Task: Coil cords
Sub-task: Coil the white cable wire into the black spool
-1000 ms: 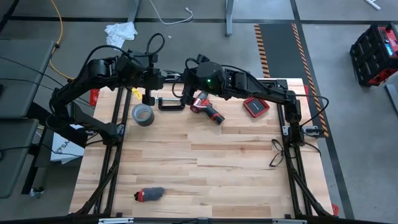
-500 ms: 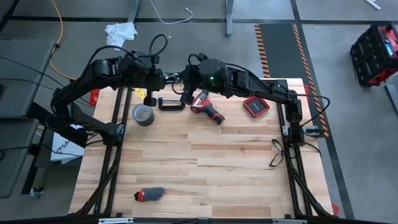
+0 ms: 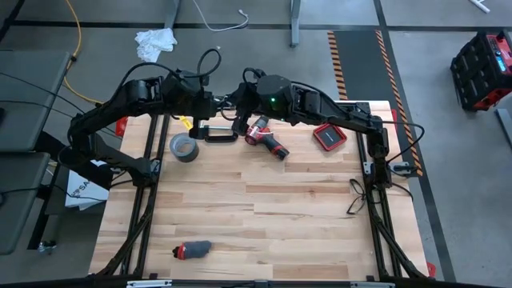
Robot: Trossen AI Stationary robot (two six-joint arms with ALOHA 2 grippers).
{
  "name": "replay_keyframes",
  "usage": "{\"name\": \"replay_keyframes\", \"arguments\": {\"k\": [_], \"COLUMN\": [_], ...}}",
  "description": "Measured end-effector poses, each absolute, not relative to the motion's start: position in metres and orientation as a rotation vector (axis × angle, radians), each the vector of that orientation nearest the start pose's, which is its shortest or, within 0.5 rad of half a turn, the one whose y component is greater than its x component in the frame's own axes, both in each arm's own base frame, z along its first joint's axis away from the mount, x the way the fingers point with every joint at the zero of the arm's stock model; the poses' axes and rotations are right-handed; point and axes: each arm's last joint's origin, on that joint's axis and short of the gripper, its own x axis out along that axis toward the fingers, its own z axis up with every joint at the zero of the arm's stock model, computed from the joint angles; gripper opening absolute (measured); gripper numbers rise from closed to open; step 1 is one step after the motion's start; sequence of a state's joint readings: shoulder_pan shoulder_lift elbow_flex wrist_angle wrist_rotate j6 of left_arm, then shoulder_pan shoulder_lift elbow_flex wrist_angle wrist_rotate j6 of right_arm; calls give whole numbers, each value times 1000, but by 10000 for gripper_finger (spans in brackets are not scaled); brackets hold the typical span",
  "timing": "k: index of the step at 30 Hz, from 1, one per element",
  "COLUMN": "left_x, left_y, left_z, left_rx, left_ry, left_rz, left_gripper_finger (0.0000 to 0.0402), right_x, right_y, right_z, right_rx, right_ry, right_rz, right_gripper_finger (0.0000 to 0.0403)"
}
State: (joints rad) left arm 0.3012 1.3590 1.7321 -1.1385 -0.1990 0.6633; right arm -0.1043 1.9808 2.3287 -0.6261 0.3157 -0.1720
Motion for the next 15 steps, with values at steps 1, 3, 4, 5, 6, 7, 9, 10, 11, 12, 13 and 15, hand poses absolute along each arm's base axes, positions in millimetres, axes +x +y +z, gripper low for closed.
{"name": "replay_keyframes", "arguments": {"k": [1,3,4,5,6,7,9,10,11,12,13,15], "left_x": [228,227,227,227,226,226,225,224,223,223,222,222], "left_y": [77,78,80,82,83,85,88,90,91,93,94,94], "left_z": [440,440,440,439,439,439,440,440,441,441,441,442], "left_rx": [570,522,479,434,392,358,312,300,292,286,277,246], "left_ry": [893,878,865,852,837,823,804,800,796,791,782,759], "left_rz": [202,191,178,163,148,134,129,135,144,148,138,103], "left_gripper_finger": [0,0,0,0,0,0,0,0,0,0,0,0], "right_x": [424,424,424,424,424,424,424,424,424,424,424,424], "right_y": [-53,-54,-54,-55,-56,-56,-55,-55,-55,-55,-55,-56], "right_z": [459,460,460,460,460,460,461,461,461,461,461,462], "right_rx": [-185,-172,-165,-156,-150,-148,-147,-146,-145,-141,-126,-106], "right_ry": [310,306,304,299,295,293,288,287,287,285,281,273], "right_rz": [-392,-379,-375,-370,-365,-357,-348,-344,-341,-336,-334,-334], "right_gripper_finger": [0,0,0,0,0,0,0,0,0,0,0,0]}}
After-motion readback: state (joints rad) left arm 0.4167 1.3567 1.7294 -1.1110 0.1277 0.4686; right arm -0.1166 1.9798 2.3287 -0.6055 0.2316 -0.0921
